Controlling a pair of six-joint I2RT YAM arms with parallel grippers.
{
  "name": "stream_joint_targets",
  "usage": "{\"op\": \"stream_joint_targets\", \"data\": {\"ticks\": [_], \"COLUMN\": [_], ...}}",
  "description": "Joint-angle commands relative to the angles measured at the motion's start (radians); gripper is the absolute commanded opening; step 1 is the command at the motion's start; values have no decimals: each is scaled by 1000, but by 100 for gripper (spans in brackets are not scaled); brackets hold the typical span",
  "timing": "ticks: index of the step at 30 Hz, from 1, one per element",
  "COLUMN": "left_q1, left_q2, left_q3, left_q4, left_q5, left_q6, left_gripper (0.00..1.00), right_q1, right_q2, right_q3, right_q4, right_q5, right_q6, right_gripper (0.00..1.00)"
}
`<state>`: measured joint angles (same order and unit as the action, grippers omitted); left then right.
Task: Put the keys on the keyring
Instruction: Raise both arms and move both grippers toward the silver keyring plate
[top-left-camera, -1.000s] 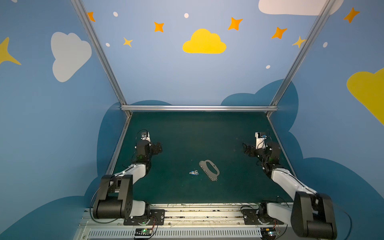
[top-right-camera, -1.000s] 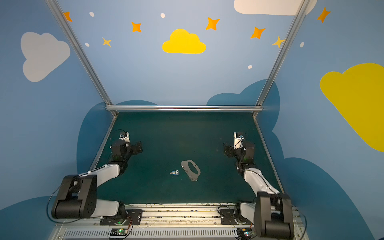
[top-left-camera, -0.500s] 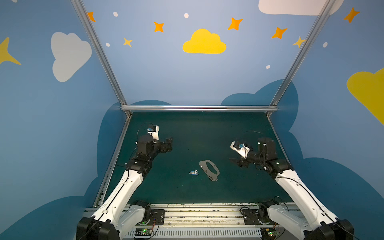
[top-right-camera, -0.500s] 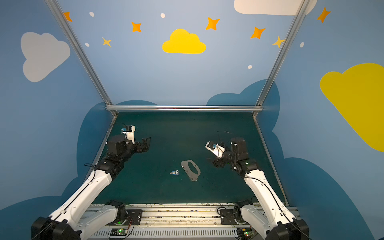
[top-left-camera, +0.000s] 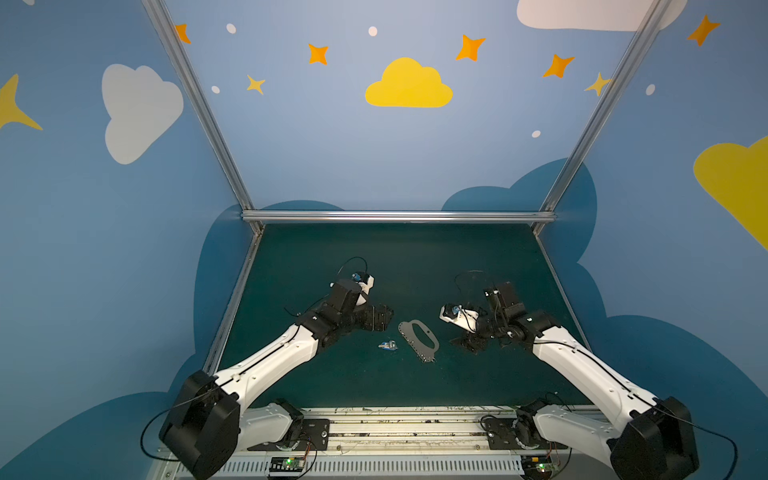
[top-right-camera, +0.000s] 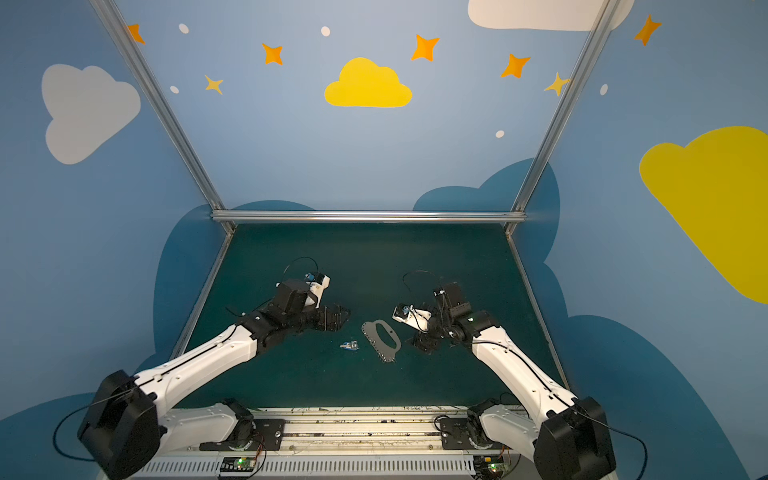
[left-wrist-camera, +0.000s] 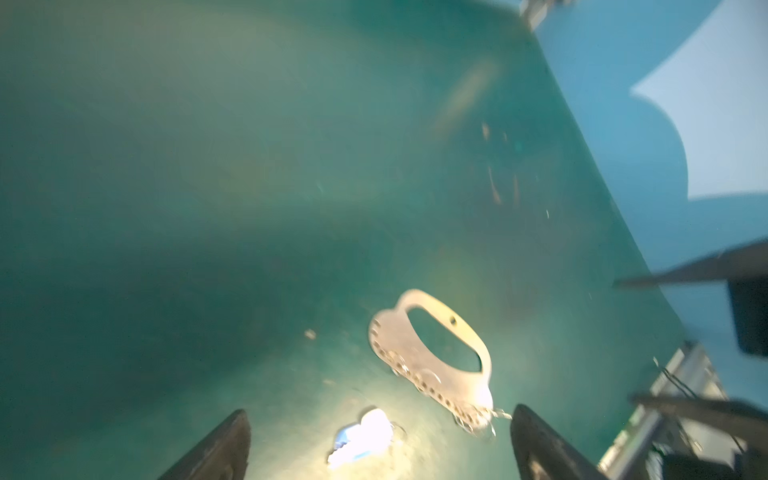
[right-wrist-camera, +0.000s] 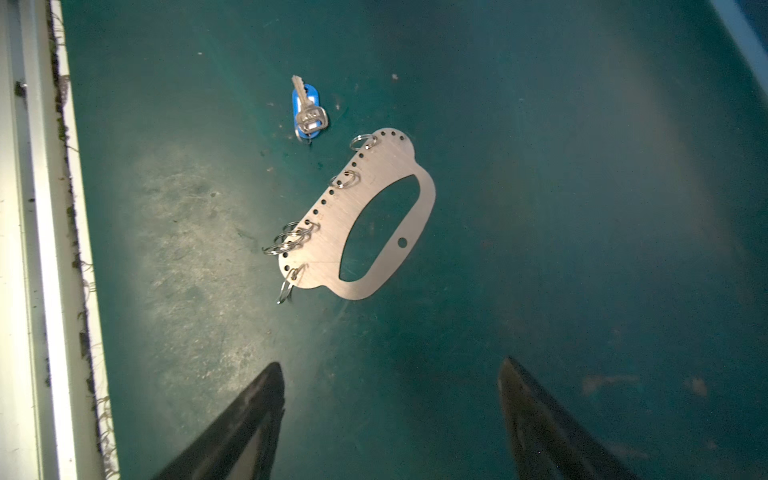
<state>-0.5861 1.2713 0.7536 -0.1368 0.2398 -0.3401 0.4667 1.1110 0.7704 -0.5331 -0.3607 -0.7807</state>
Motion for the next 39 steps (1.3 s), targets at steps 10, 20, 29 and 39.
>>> {"op": "stream_joint_targets", "data": {"ticks": [10,20,29,39], "left_q1": [-69,-106,-136,-139], "left_q2": [329,467,549,662], "left_q3": [193,278,338,446], "left_q4": [-32,-117,-148,-144], "left_q5": [182,215,210,218], "left_q6": [-79,-100,-121,-128], "left_gripper": [96,97,98,98], "right_q1": [7,7,7,9], "right_q2": [-156,-228,-246,-271], "right_q3": [-72,-141,-171,-194], "right_q4": [71,76,111,128], "right_q5": [145,152,126,96], "right_q6": [-33,-26,-15,21], "right_gripper": [75,75,76,76]}}
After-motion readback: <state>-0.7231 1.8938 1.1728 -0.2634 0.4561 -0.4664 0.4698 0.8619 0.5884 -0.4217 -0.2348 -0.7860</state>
